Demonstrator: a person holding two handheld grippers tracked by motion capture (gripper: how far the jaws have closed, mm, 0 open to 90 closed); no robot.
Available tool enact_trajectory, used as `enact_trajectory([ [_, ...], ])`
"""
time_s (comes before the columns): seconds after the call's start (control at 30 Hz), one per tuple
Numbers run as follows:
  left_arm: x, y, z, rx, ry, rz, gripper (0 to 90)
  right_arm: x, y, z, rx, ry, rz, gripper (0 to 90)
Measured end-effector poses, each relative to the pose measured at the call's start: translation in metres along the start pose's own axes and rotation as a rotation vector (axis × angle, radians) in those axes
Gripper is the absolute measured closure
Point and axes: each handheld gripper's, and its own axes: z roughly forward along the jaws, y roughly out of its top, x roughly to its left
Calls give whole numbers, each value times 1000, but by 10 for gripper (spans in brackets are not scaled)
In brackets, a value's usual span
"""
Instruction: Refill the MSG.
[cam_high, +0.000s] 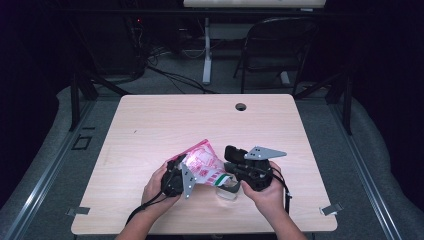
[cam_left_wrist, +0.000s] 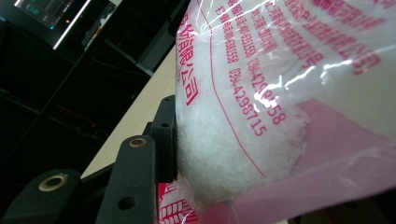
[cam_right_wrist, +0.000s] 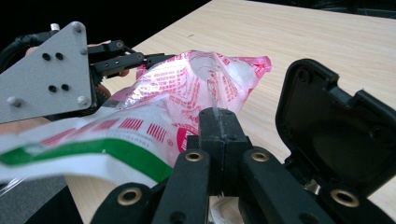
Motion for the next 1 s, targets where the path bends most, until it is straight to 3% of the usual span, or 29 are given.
enact_trajectory([
  [0.27, 0, 3, -1, -2, 21, 42, 606, -3, -1, -1, -14, -18, 5, 900],
  [1.0, -7, -1, -4, 14, 10, 35, 613, -15, 0, 7, -17, -31, 29, 900],
])
